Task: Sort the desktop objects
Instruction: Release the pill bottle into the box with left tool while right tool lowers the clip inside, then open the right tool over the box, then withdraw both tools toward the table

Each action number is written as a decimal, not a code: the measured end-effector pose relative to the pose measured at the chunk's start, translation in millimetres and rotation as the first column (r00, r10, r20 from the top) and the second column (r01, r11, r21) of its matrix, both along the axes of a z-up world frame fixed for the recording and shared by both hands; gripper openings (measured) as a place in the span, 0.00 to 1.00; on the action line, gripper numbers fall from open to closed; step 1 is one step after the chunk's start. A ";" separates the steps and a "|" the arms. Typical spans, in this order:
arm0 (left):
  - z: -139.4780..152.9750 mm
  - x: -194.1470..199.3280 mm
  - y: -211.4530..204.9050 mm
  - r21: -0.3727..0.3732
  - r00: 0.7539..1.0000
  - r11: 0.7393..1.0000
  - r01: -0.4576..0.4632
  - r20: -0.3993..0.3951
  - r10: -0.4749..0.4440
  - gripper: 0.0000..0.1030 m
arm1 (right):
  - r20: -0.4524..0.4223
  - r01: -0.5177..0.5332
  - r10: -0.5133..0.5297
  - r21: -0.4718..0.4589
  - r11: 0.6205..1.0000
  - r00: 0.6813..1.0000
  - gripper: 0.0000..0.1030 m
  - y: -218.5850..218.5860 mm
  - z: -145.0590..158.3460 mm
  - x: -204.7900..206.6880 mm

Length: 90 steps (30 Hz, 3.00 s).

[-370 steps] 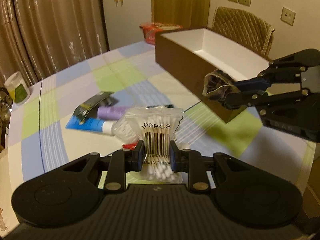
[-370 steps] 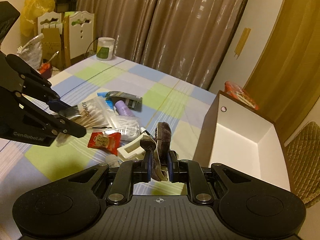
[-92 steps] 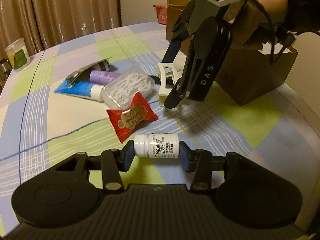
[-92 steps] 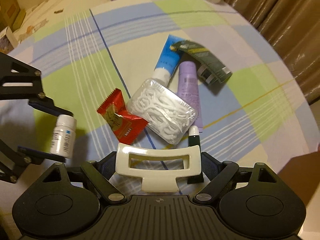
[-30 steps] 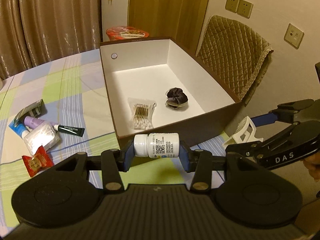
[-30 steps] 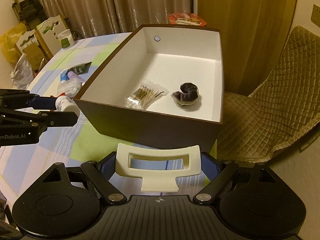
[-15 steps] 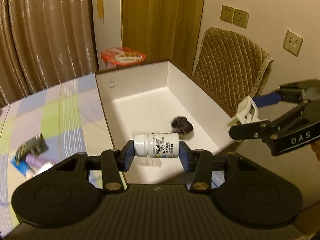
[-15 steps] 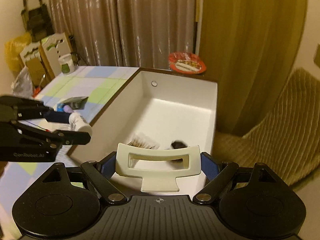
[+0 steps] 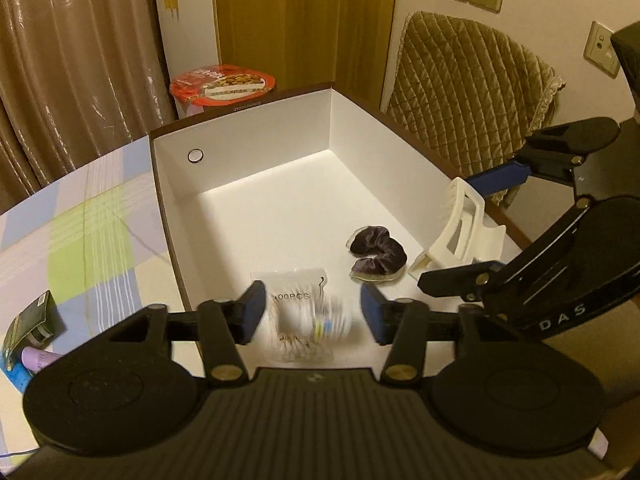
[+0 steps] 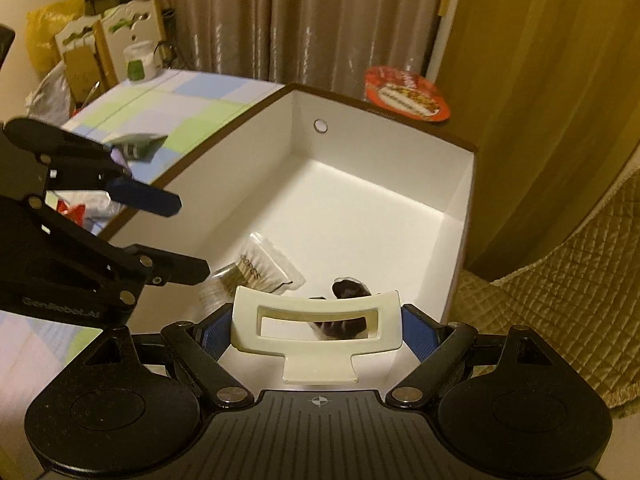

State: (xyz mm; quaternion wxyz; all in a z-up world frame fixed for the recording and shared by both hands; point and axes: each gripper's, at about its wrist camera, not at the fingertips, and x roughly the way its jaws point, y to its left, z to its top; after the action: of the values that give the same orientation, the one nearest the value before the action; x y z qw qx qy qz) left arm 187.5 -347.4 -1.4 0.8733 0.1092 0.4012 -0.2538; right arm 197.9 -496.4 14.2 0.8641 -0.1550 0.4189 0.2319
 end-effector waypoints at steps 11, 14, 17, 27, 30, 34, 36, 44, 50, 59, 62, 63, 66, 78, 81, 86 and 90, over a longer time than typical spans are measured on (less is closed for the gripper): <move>9.1 3.2 13.2 -0.013 0.999 1.000 -0.018 0.031 0.018 0.48 | -0.065 -0.072 0.069 -0.051 0.996 0.996 0.83 16.8 -22.6 18.7; 10.2 3.5 15.4 -0.018 0.999 1.000 -0.023 0.031 0.023 0.48 | -0.092 -0.086 0.080 -0.060 0.994 0.993 0.83 20.3 -29.4 22.0; 11.0 3.2 17.4 -0.024 0.999 0.999 -0.028 0.029 0.028 0.48 | -0.112 -0.085 0.078 -0.056 0.995 0.991 0.83 20.1 -34.1 24.1; 10.6 1.6 19.1 -0.031 0.999 0.999 -0.036 0.023 0.037 0.49 | -0.108 -0.082 0.074 -0.070 0.994 0.991 0.83 20.6 -37.3 23.4; 10.9 -0.1 19.5 -0.032 0.999 0.999 -0.036 0.022 0.037 0.50 | -0.106 -0.086 0.079 -0.067 0.994 0.991 0.83 21.0 -36.9 22.4; 11.8 -2.2 21.1 -0.033 0.999 0.999 -0.041 0.024 0.041 0.50 | -0.100 -0.080 0.073 -0.060 0.995 0.992 0.83 20.3 -35.7 21.8; 12.1 -3.0 22.0 -0.033 0.999 0.999 -0.043 0.025 0.043 0.50 | -0.097 -0.076 0.070 -0.056 0.996 0.993 0.84 19.9 -35.1 21.4; 14.6 -7.9 27.7 -0.037 0.998 0.998 -0.052 0.033 0.053 0.50 | -0.066 -0.084 0.082 -0.032 0.996 0.995 1.00 23.4 -28.9 17.0; 18.7 -11.8 33.8 -0.040 0.997 0.997 -0.067 0.041 0.068 0.50 | -0.049 -0.090 0.088 -0.037 0.995 0.995 1.00 27.5 -25.5 13.4; 28.6 -22.8 46.2 -0.055 0.994 0.995 -0.082 0.064 0.086 0.58 | -0.007 -0.061 0.061 -0.018 0.998 0.998 1.00 29.5 -9.2 0.6; 31.7 -27.7 51.3 -0.056 0.993 0.994 -0.093 0.069 0.097 0.62 | 0.006 -0.041 0.041 -0.002 0.999 0.999 1.00 29.8 -1.1 -6.7; 32.8 -30.1 53.4 -0.056 0.992 0.994 -0.098 0.073 0.102 0.65 | 0.010 -0.035 0.035 0.005 0.999 0.999 1.00 29.8 1.9 -9.4; 35.9 -37.4 61.3 -0.063 0.989 0.991 -0.114 0.085 0.119 0.75 | 0.020 -0.020 0.020 0.029 0.999 1.000 1.00 30.0 10.3 -18.0; 45.0 -81.3 102.4 -0.088 0.971 0.973 -0.212 0.097 0.220 0.99 | 0.029 0.093 -0.099 0.171 0.981 0.995 1.00 29.4 31.1 -65.8; 44.2 -93.5 114.2 -0.085 0.962 0.963 -0.254 0.079 0.261 0.99 | 0.027 0.105 -0.113 0.197 0.975 0.993 1.00 31.6 32.6 -78.5; 38.1 -113.8 129.8 -0.090 0.939 0.938 -0.336 0.045 0.340 0.99 | 0.017 0.097 -0.103 0.209 0.973 0.995 1.00 34.9 31.8 -94.5; 32.8 -131.0 138.3 -0.093 0.916 0.913 -0.396 0.023 0.400 0.99 | 0.016 0.070 -0.076 0.215 0.974 0.997 1.00 38.2 31.1 -103.0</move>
State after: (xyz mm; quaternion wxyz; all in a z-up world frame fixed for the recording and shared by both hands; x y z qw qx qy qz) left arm 56.5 -209.1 31.4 0.9187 -0.0075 0.3855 -0.0857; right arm 94.9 -458.2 45.2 0.8887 -0.0481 0.3865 0.2420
